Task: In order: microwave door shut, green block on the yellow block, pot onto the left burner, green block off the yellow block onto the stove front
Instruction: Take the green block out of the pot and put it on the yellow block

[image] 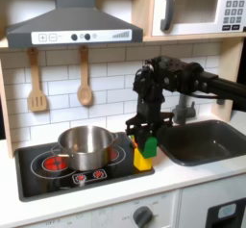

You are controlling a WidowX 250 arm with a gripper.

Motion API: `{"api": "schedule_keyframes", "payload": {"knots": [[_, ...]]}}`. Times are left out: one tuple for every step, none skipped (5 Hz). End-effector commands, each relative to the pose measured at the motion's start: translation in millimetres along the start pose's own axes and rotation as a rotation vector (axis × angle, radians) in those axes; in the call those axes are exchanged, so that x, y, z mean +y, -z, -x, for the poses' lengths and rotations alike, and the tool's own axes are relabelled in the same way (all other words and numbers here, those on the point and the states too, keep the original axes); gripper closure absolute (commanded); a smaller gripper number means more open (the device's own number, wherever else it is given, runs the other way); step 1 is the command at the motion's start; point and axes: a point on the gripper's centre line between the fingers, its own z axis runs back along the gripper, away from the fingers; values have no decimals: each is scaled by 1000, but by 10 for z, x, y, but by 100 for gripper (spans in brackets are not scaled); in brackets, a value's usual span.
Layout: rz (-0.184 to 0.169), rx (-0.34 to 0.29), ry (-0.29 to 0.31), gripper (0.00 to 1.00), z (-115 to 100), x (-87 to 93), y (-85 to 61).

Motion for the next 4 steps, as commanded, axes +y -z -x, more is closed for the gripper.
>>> {"api": "schedule_keyframes", "payload": {"knots": [[4, 3, -8, 100, -64, 12, 56], [7, -3, -7, 100, -83, -2, 57], [16, -5, -10, 100, -96, -42, 27], [24, -11, -6, 100, -110, -97, -5]]}}
